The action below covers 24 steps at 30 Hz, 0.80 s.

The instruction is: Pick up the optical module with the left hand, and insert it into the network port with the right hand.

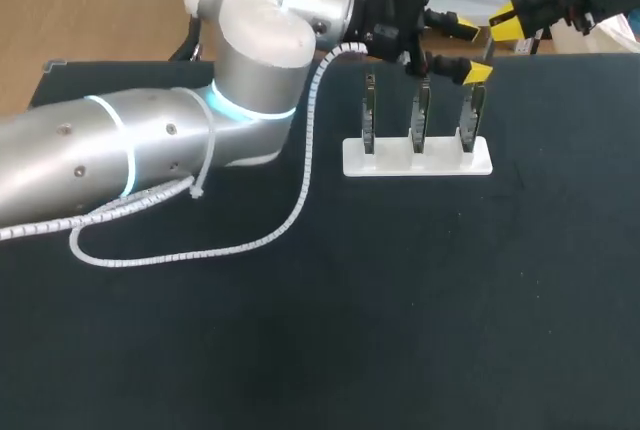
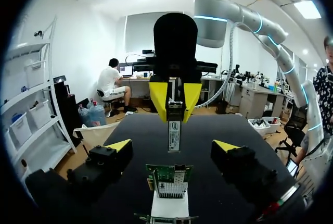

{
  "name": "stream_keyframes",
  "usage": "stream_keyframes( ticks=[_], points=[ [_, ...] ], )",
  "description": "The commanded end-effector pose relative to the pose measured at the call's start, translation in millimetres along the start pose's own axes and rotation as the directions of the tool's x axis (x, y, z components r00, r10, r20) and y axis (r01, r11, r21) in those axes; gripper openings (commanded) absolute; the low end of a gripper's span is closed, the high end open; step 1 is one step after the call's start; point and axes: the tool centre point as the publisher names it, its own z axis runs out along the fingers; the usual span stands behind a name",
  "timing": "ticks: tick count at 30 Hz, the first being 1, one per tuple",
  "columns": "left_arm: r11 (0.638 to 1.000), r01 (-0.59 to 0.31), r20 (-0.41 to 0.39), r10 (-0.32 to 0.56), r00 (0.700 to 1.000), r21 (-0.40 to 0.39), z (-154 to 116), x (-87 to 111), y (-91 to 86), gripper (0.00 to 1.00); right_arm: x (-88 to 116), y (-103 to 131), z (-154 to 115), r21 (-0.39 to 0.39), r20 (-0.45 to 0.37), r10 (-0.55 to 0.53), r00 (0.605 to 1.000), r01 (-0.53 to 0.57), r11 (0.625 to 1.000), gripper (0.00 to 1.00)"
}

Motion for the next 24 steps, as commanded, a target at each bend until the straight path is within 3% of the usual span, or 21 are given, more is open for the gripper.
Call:
stream_keyframes(
  ticks=[1, 13, 24],
  points=[
    [1.0, 0.01, -0.091, -0.011, 0.996, -0.014, -10.0, -2.1, -9.2, 1.0, -0.5, 2.2, -1.1, 0.006, -0.002, -0.004, 1.0, 0.004, 1.0, 0.0],
    [0.998, 0.044, -0.187, -0.049, 0.981, -0.034, -17.6, 14.5, -14.4, 1.0, 0.5, 1.1, -2.9, 0.001, -0.007, -0.004, 1.0, 0.004, 1.0, 0.0],
    [1.0, 0.019, -0.225, -0.02, 0.974, -0.006, -10.3, 13.9, -3.3, 1.0, -0.7, 0.4, -2.2, -0.003, -0.004, -0.004, 1.0, 0.004, 1.0, 0.0]
  ],
)
